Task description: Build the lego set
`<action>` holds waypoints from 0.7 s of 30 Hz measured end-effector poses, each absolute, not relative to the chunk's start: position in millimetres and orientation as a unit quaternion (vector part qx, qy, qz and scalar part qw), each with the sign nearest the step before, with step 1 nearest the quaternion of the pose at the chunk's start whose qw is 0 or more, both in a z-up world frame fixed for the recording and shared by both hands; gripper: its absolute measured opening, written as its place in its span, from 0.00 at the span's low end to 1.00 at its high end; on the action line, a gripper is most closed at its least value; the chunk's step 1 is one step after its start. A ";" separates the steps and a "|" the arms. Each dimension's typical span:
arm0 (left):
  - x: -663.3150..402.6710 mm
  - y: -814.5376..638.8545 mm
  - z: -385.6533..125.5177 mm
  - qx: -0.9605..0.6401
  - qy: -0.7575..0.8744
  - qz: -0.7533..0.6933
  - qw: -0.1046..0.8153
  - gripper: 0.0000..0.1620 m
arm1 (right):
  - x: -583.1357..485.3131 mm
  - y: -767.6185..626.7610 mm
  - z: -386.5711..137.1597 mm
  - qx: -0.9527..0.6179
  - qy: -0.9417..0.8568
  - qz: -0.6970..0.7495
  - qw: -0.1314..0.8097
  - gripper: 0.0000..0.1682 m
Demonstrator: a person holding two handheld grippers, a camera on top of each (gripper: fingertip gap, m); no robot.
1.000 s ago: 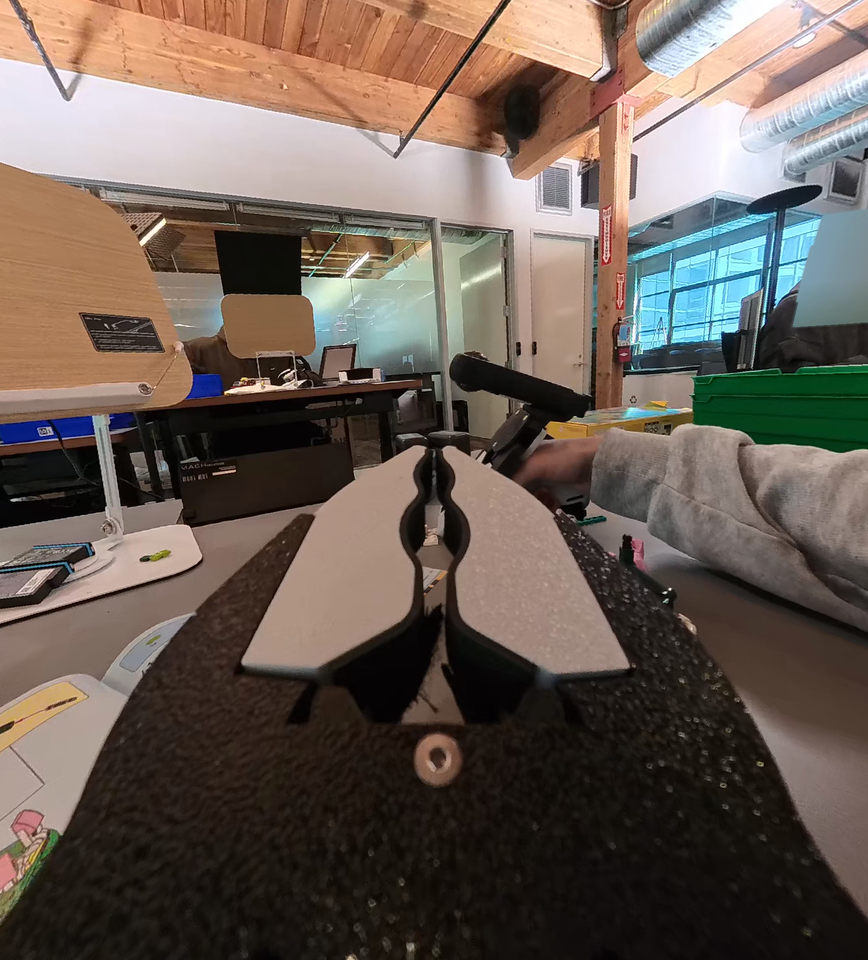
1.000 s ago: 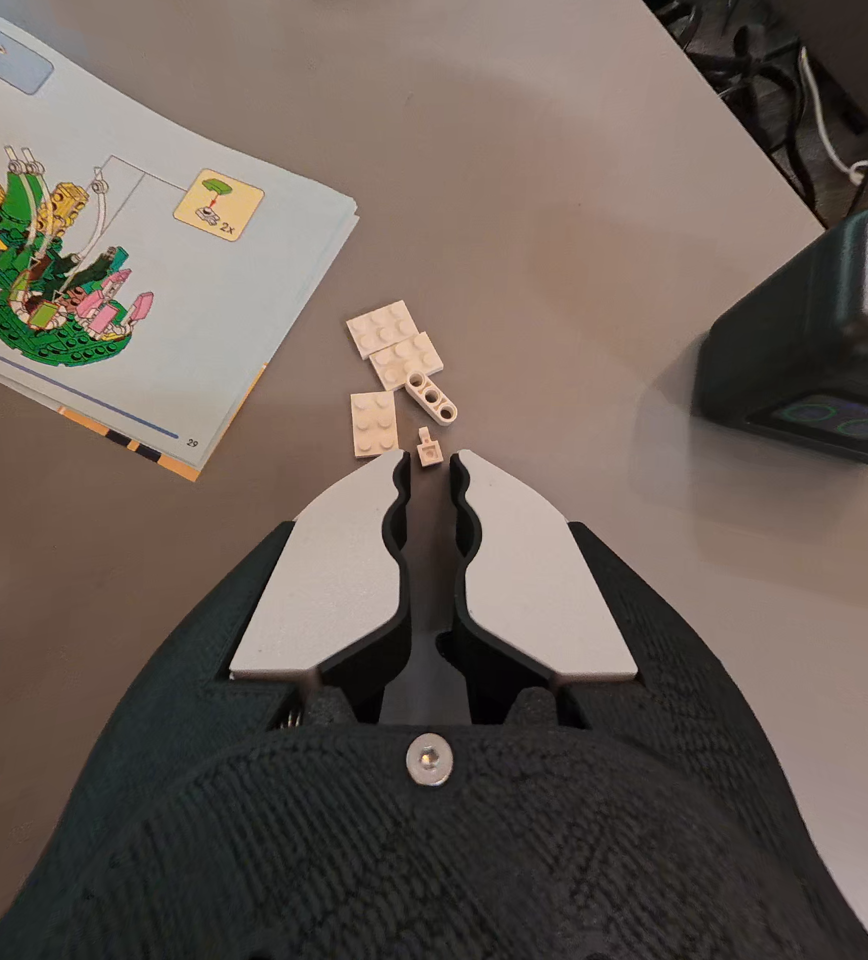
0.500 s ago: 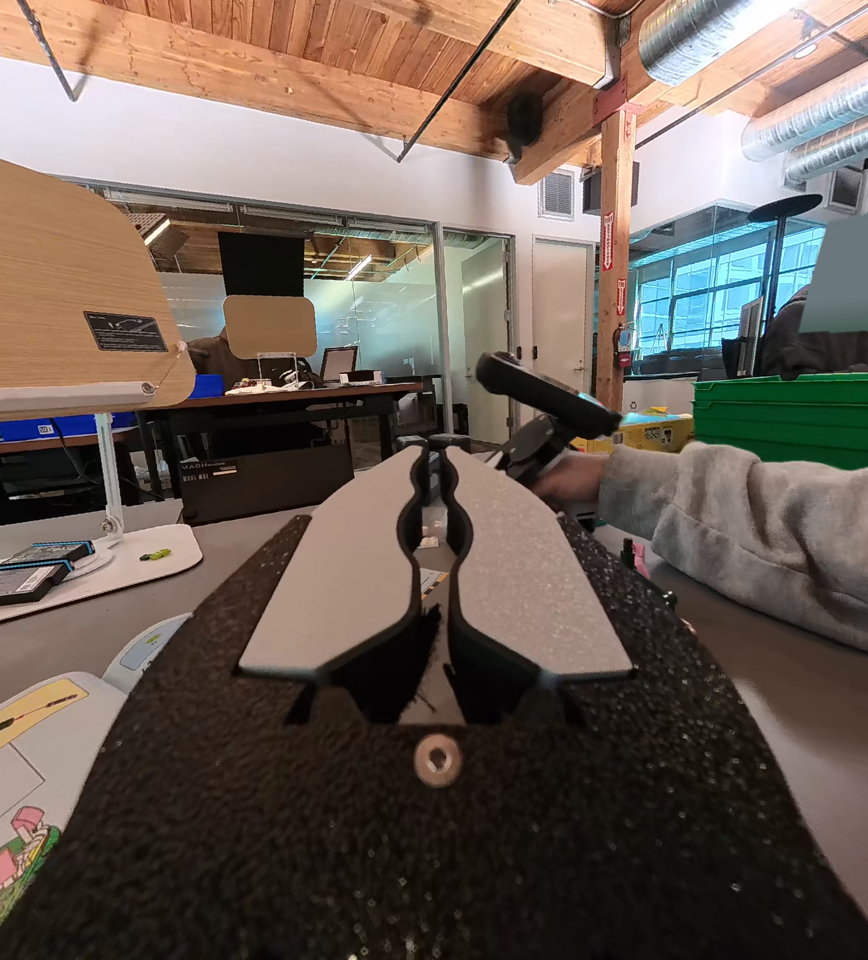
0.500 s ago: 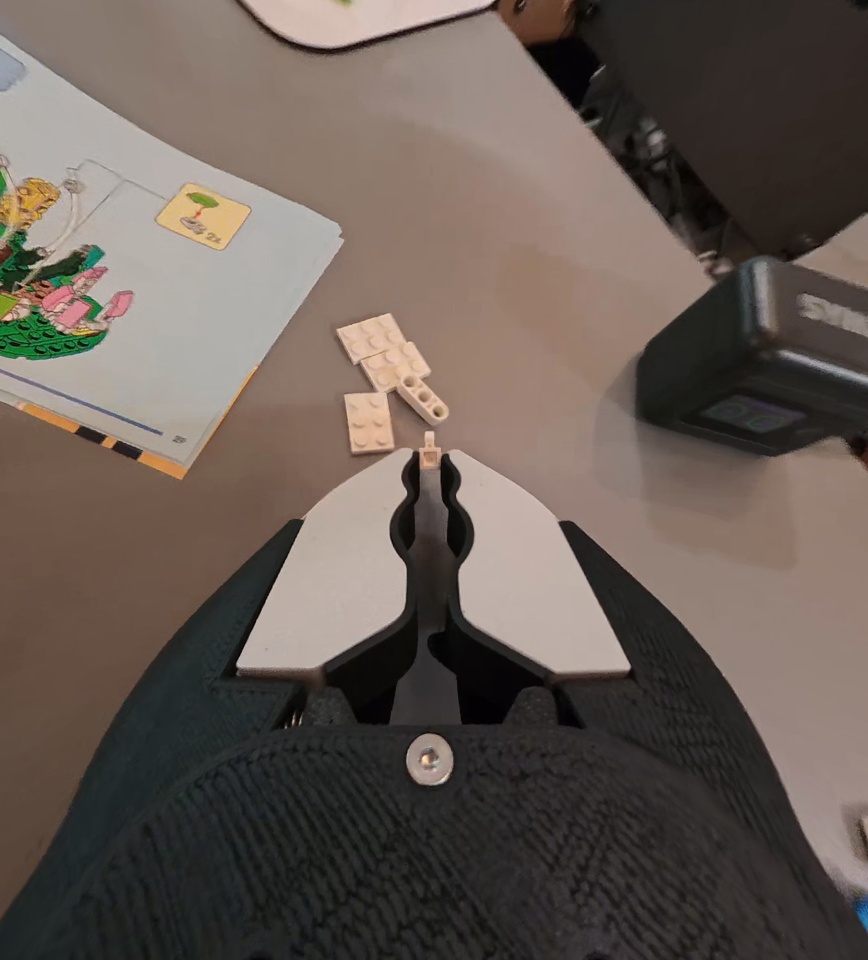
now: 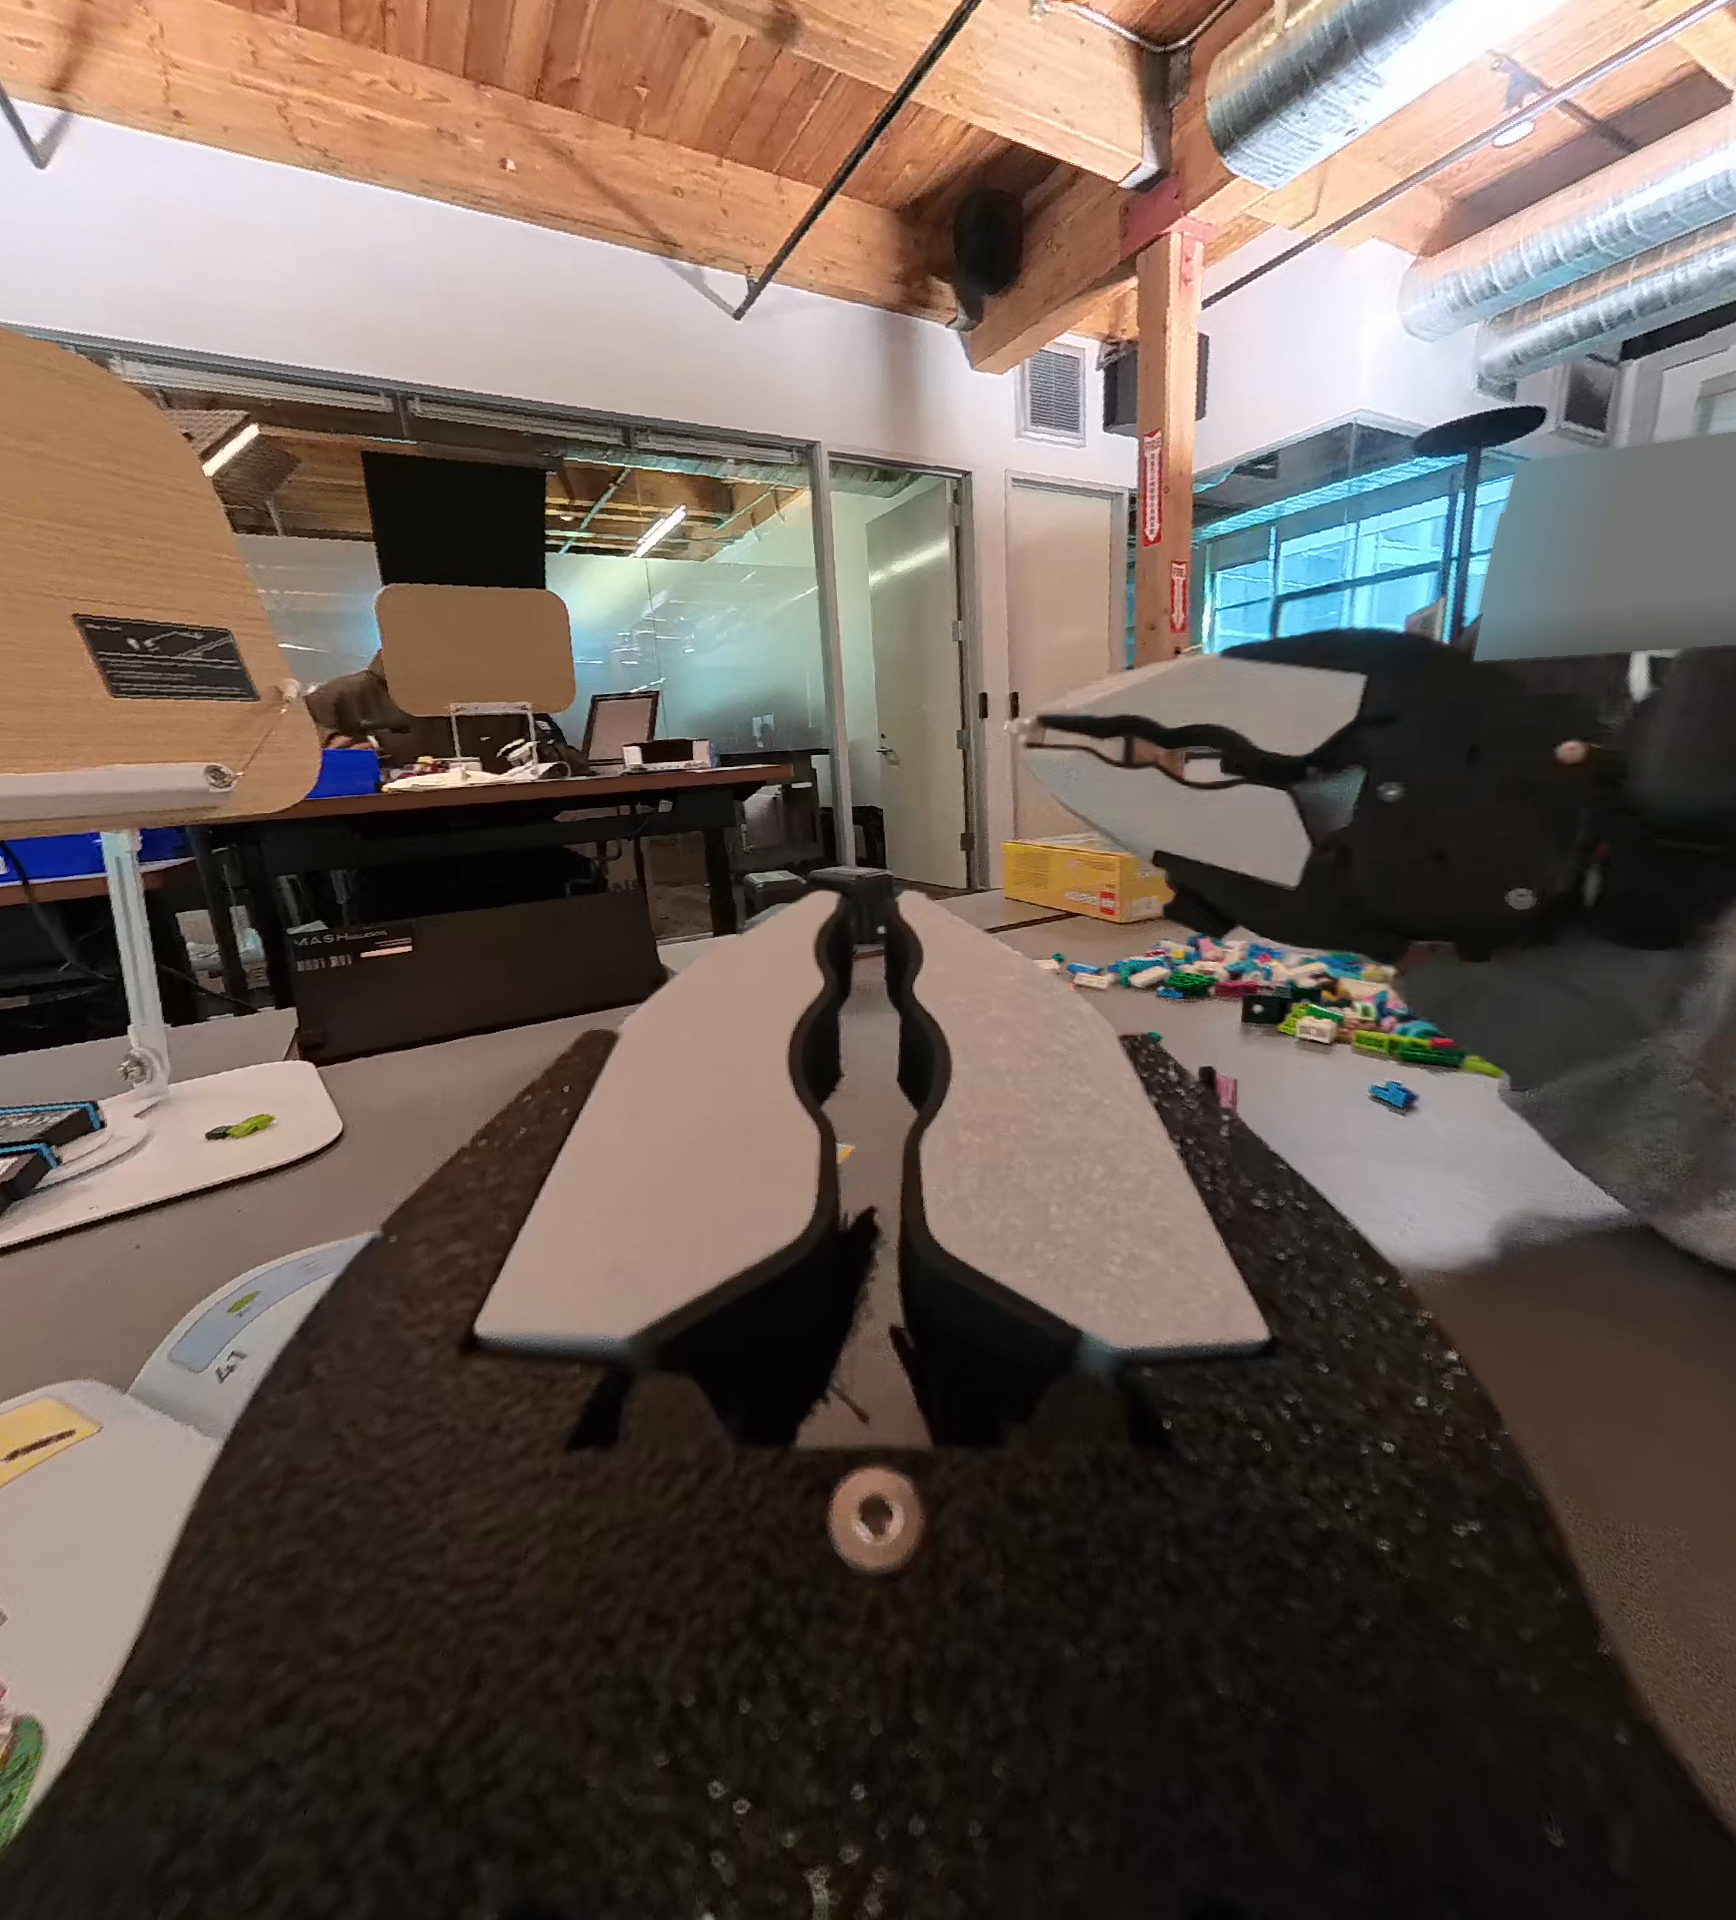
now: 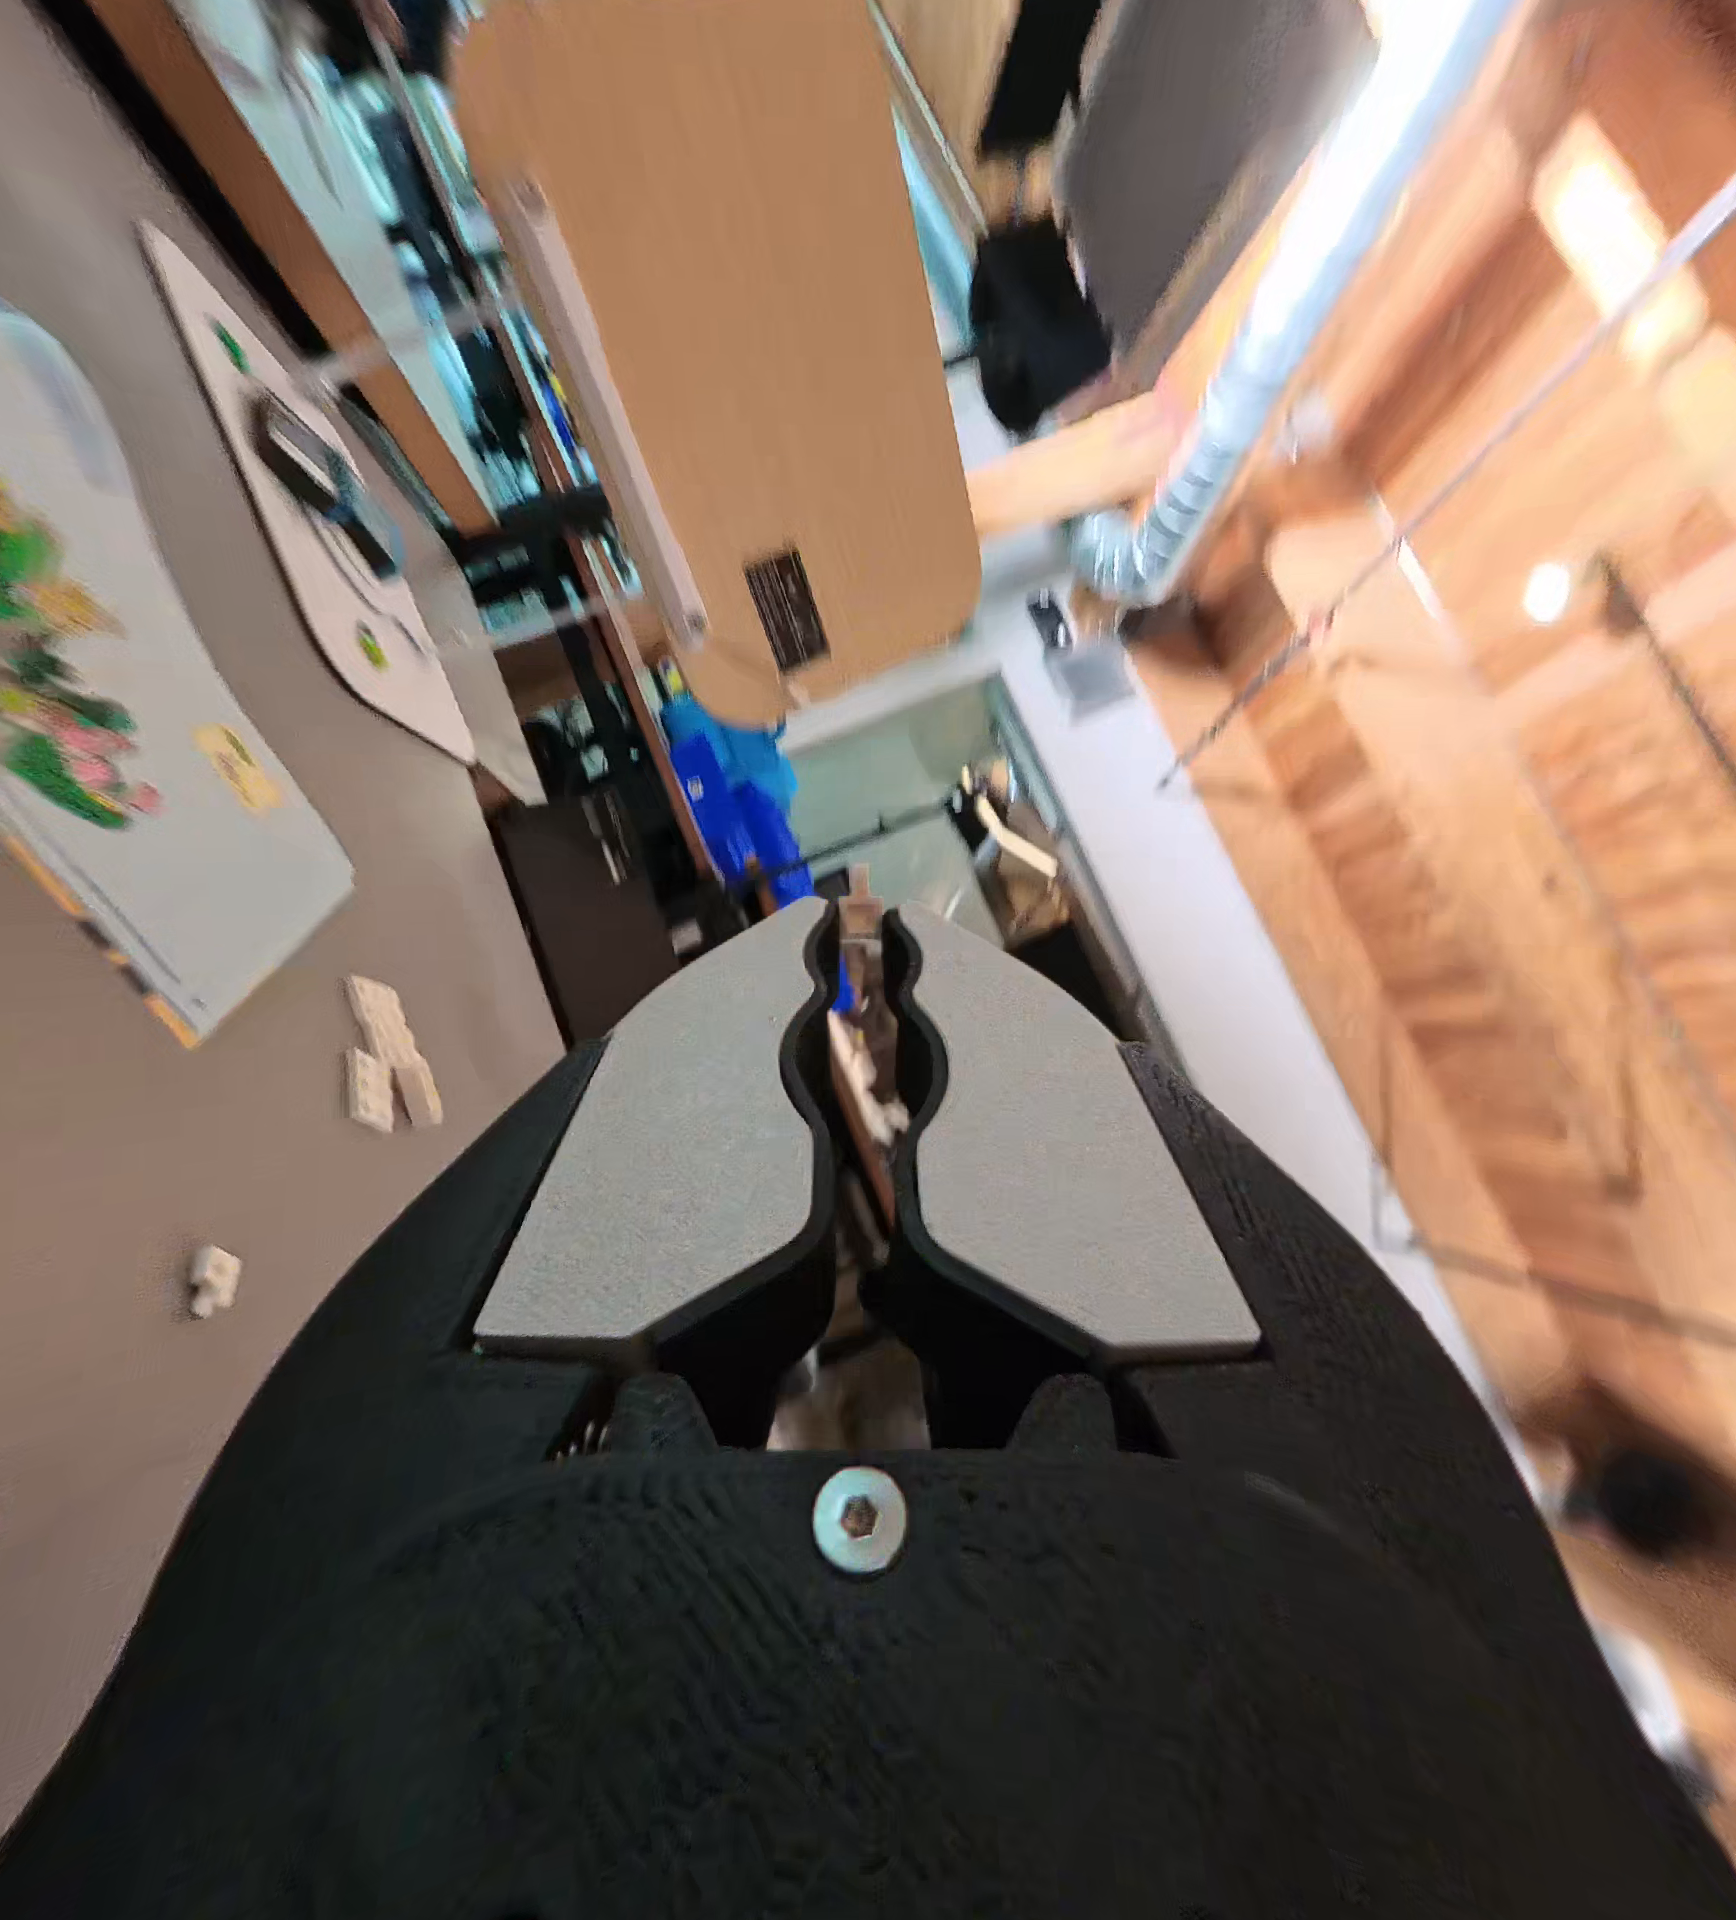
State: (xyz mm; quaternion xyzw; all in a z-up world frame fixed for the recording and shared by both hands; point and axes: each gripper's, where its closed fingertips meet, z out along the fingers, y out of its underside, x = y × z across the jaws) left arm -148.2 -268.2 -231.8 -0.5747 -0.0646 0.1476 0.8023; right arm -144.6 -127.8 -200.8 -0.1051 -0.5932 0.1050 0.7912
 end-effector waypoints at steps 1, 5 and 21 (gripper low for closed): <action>-146.1 -267.5 -232.0 -0.576 -0.058 0.146 0.802 0.03 | -139.6 -144.2 -200.7 -0.072 -0.597 0.105 0.792 0.04; -143.7 -268.5 -230.7 -0.569 -0.059 0.131 0.810 0.05 | -132.2 -190.1 -207.3 0.022 -0.606 0.080 0.791 0.04; -114.2 -261.0 -231.9 -0.573 0.001 -0.034 0.819 0.16 | -113.4 -260.7 -236.3 0.113 -0.629 0.173 0.749 0.04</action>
